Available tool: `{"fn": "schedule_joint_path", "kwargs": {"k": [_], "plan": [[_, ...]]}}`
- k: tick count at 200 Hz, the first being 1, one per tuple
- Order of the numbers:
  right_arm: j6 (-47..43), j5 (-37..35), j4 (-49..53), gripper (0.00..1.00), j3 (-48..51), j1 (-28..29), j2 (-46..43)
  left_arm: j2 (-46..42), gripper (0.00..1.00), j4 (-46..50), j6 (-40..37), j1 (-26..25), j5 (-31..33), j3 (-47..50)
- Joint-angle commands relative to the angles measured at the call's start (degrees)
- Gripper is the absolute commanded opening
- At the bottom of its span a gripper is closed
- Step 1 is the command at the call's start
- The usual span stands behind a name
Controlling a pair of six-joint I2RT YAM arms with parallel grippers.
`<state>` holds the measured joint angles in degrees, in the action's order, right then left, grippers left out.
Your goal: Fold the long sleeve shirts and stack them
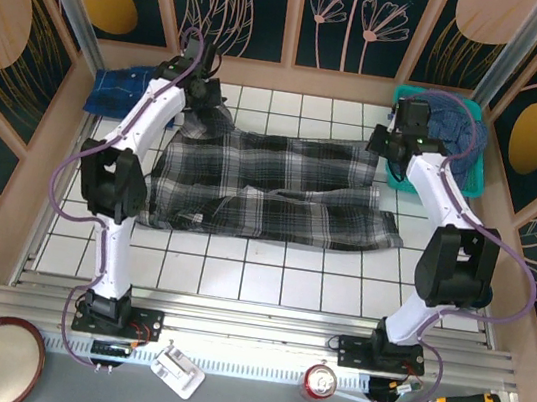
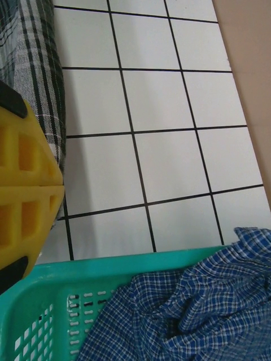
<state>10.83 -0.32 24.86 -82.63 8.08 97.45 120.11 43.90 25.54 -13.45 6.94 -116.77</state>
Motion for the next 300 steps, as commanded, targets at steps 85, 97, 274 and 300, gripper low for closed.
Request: {"fn": "schedule_joint_path", "kwargs": {"k": [85,97,274,300], "plan": [[3.52,-0.85,-9.26,0.00,19.82,0.01,0.20,-27.63,0.00,-21.09,9.23,-0.23,-7.11,53.47],[3.93,-4.07,-9.16,0.00,20.04,0.03,0.51,-27.83,0.00,-22.27,9.77,-0.41,-8.27,56.02],[3.89,-15.78,0.56,0.22,21.50,2.82,-2.70,-20.59,0.29,-19.19,9.09,-4.13,-1.73,57.05],[6.51,-17.76,1.83,0.32,19.50,9.15,-10.34,-21.59,0.48,-15.77,8.62,-4.15,-0.56,53.56]]}}
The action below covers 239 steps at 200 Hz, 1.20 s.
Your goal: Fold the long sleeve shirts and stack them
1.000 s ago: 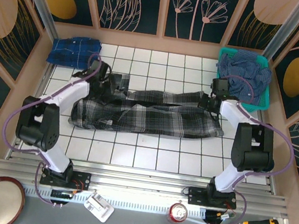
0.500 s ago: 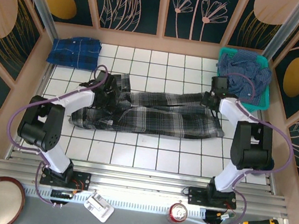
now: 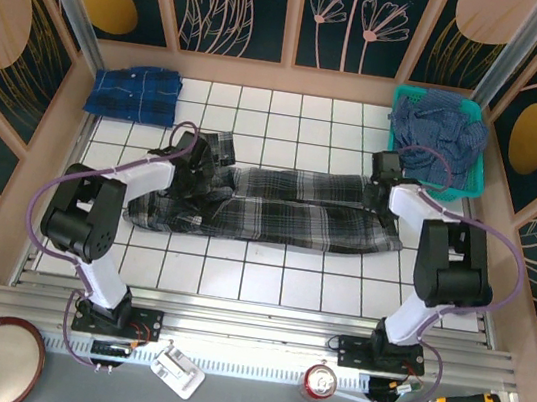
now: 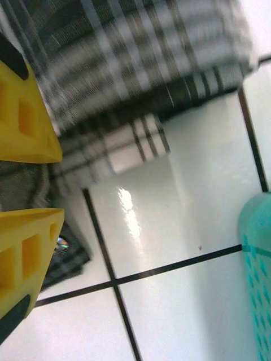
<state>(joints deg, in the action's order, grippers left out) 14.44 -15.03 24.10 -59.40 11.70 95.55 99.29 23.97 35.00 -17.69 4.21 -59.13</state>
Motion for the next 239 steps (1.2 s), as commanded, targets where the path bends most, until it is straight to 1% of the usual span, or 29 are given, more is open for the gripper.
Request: {"fn": "schedule_joint_path", "kwargs": {"k": [1,7,16,24,31,40,50,64,80,98,119,132,143,154,168,195,212,231,239], "plan": [[3.07,-2.76,2.43,0.33,-3.77,5.79,-8.62,-0.76,0.50,4.25,-0.87,0.06,2.19,-4.29],[3.76,-0.74,0.62,0.33,-3.88,7.22,-9.21,-2.23,0.57,5.39,-0.91,0.11,2.38,-5.33],[3.85,3.14,-2.98,0.34,-3.74,9.58,-8.95,-2.99,0.63,6.92,-1.15,0.12,3.04,-6.90],[4.50,4.63,-5.59,0.34,-3.65,11.11,-7.18,-3.66,0.67,8.40,-1.09,0.11,4.15,-8.12],[5.04,5.81,-6.62,0.35,-4.35,12.11,-4.65,-4.36,0.74,9.59,-1.00,0.11,5.28,-9.29],[5.37,8.01,-6.91,0.34,-5.87,12.68,-0.71,-5.07,0.83,11.01,-0.94,0.14,6.95,-10.65],[6.28,8.77,-7.77,0.34,-6.51,12.94,2.97,-5.41,0.91,12.14,-0.98,0.18,8.52,-12.11],[7.07,9.09,-10.12,0.33,-5.45,12.77,5.96,-4.59,0.99,12.63,-1.65,0.29,9.80,-14.52],[7.97,8.09,-10.96,0.33,-4.48,12.22,8.37,-1.42,0.99,13.28,-2.33,0.77,10.89,-18.22],[8.00,7.44,-12.76,0.33,-3.00,11.55,9.99,5.68,0.99,15.10,-1.88,2.39,12.15,-23.24],[7.98,6.41,-13.45,0.32,-1.13,11.38,11.35,11.07,0.98,13.08,-2.01,4.96,8.89,-27.35],[8.20,6.72,-14.50,0.32,0.56,11.06,11.96,14.82,0.97,12.64,-3.17,5.04,9.14,-31.31],[7.82,7.61,-15.18,0.32,1.74,11.09,12.19,19.18,0.95,13.91,-4.60,5.04,7.85,-36.30],[7.67,7.64,-15.41,0.32,2.46,11.33,11.65,23.15,0.92,15.18,-5.19,5.05,7.60,-40.95],[7.27,7.67,-15.66,0.32,2.75,11.57,10.20,27.45,0.88,15.76,-6.80,5.06,5.65,-46.55],[6.83,8.41,-15.80,0.33,2.22,12.33,6.37,33.25,0.89,16.05,-8.62,4.78,5.52,-54.10],[6.83,8.85,-15.35,0.34,1.76,13.10,4.76,36.53,0.87,16.14,-10.22,4.61,4.32,-57.58],[7.09,8.53,-14.03,0.36,0.98,13.99,3.28,40.20,0.85,17.22,-12.47,2.98,4.82,-60.39],[7.26,8.64,-13.61,0.37,0.78,14.41,2.68,41.47,0.87,18.23,-12.82,2.00,5.25,-61.50]]}}
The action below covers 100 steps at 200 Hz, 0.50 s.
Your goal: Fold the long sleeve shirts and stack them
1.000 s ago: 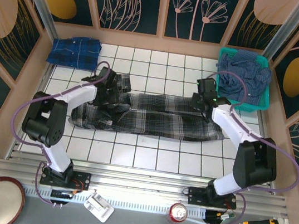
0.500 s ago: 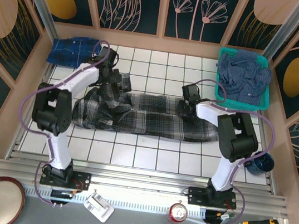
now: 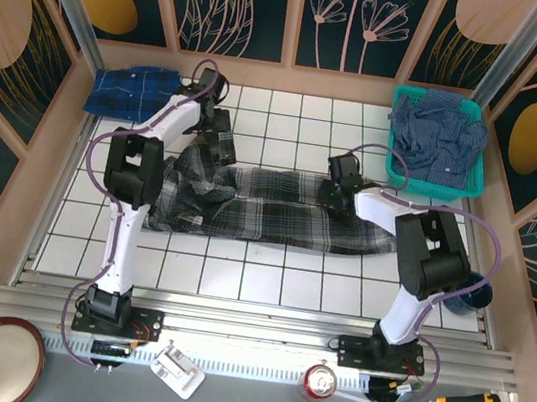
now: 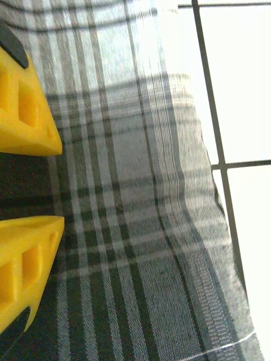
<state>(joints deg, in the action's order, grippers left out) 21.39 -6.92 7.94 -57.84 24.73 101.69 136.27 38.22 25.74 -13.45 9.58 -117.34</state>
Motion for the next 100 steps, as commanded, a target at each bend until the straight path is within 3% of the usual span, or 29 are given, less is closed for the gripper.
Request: {"fn": "schedule_joint_path", "kwargs": {"k": [1,31,62,74,100], "plan": [[0.32,0.56,2.57,0.38,-0.77,1.42,-3.58,4.64,0.87,4.06,-3.57,-2.30,-0.15,-3.49],[1.26,0.75,3.36,0.41,-0.68,3.04,-6.00,6.06,0.90,3.37,-2.13,-5.22,3.51,-4.55],[2.14,0.91,2.98,0.44,1.88,3.98,-9.15,8.75,0.79,4.82,-0.46,-5.38,8.94,-4.59],[2.17,1.12,2.89,0.45,2.66,3.94,-10.32,9.51,0.70,5.18,-0.56,-5.36,10.02,-4.13],[2.26,1.26,3.24,0.46,2.56,3.96,-11.99,8.96,0.33,5.36,-1.02,-5.36,9.70,-3.39]]}}
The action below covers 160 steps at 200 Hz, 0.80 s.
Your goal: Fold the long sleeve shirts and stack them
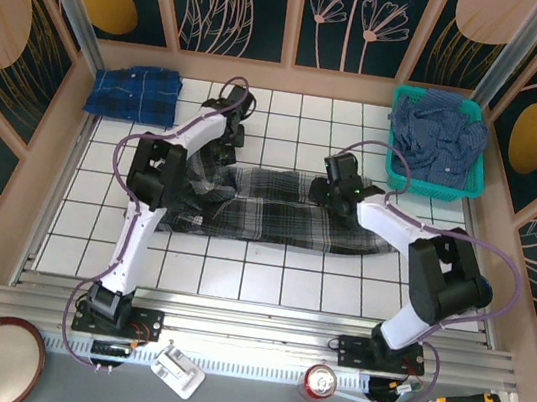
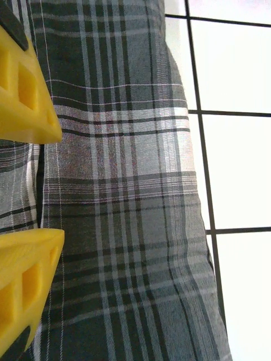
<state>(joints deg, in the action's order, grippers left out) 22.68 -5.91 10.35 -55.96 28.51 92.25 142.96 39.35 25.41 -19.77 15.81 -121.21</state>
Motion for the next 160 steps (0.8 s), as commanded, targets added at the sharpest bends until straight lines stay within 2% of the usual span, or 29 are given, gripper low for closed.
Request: {"fn": "schedule_joint_path", "kwargs": {"k": [1,7,19,27,62,71,78,87,102,119,147,160], "plan": [[0.97,0.32,0.82,0.46,0.59,0.20,-2.62,2.12,0.31,4.23,-0.70,0.96,3.23,0.55],[1.05,0.50,0.75,0.46,0.36,0.18,-2.92,1.42,0.23,3.81,-0.80,0.86,2.28,0.88],[1.14,1.02,0.71,0.47,-0.18,0.23,-3.43,-0.39,0.13,3.22,-0.80,0.82,0.23,1.65],[1.27,1.24,0.81,0.49,-0.82,0.37,-3.77,-1.82,0.00,3.19,-0.75,0.83,-0.74,1.66],[1.25,3.43,0.60,0.54,-4.44,1.57,-5.13,-12.26,0.00,3.52,0.05,0.86,-5.28,1.25],[1.08,4.62,0.11,0.48,-5.38,2.03,-5.32,-15.84,0.00,3.32,0.51,0.95,-6.65,1.21],[1.13,4.72,-0.48,0.47,-6.03,2.47,-5.60,-18.55,0.00,3.32,0.60,0.95,-7.65,1.31],[1.23,4.68,-1.44,0.51,-6.75,2.51,-5.88,-22.08,0.00,3.51,0.69,0.96,-8.91,1.43],[1.14,7.66,-3.80,0.63,-7.93,5.44,-5.78,-27.78,0.00,2.87,0.74,0.92,-9.64,2.68],[0.38,9.49,-6.49,0.66,-9.83,7.71,-4.56,-32.89,0.00,2.60,1.08,0.96,-12.41,4.19],[-1.93,9.65,-11.12,0.78,-13.99,11.71,-1.84,-41.34,0.00,-0.82,2.55,0.96,-20.84,10.39],[-2.93,10.83,-13.12,0.80,-16.27,13.03,-0.43,-45.42,0.00,-3.94,3.34,0.92,-24.35,13.73]]}}
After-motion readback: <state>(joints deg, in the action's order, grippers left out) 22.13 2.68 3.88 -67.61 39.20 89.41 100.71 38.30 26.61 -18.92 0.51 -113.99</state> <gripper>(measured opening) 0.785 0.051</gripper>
